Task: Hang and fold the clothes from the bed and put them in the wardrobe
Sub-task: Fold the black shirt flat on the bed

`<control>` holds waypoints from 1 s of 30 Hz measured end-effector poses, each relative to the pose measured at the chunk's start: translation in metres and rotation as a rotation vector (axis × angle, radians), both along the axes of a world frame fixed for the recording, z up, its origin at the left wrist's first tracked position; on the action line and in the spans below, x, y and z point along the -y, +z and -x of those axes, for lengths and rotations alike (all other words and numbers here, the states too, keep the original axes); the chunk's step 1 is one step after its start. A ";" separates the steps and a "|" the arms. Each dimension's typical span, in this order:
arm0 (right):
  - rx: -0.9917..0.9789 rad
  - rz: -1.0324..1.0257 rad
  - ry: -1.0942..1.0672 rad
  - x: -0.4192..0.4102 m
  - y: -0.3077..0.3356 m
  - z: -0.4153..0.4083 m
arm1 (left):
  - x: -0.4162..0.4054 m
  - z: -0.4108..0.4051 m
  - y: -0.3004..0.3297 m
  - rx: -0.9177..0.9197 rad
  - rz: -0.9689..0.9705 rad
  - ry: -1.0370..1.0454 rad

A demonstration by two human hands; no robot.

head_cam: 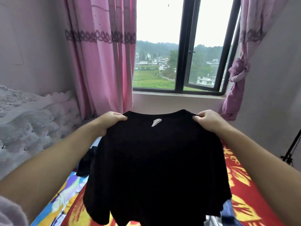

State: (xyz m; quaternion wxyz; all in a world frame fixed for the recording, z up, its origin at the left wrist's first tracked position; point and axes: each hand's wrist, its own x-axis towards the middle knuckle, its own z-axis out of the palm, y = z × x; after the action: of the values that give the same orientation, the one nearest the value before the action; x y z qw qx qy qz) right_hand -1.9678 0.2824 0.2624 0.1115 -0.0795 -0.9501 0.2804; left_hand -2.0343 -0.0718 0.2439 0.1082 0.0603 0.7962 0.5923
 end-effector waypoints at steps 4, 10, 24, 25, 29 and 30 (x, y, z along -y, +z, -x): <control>0.060 0.337 0.036 0.039 -0.007 0.003 | -0.060 -0.022 -0.003 0.037 -0.057 0.040; 0.021 0.365 0.380 0.106 -0.007 -0.008 | -0.116 -0.052 0.013 0.083 -0.223 -0.107; 0.044 0.134 0.655 0.091 0.005 -0.035 | -0.070 -0.030 0.031 -0.574 0.700 -0.505; 0.039 0.136 0.653 0.089 0.008 -0.036 | -0.069 -0.028 0.032 -0.456 0.549 -0.523; 0.041 0.019 0.550 0.075 0.005 -0.030 | -0.075 -0.023 0.039 -0.399 0.337 -0.499; 0.084 -0.016 0.524 0.071 -0.002 -0.028 | -0.080 -0.024 0.043 -0.440 0.337 -0.496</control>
State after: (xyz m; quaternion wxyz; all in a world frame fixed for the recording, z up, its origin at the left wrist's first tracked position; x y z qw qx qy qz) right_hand -1.9401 0.2116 0.2600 -0.0037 0.1587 -0.9442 0.2887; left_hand -2.0103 0.0085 0.2866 0.0833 0.3585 0.8480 0.3814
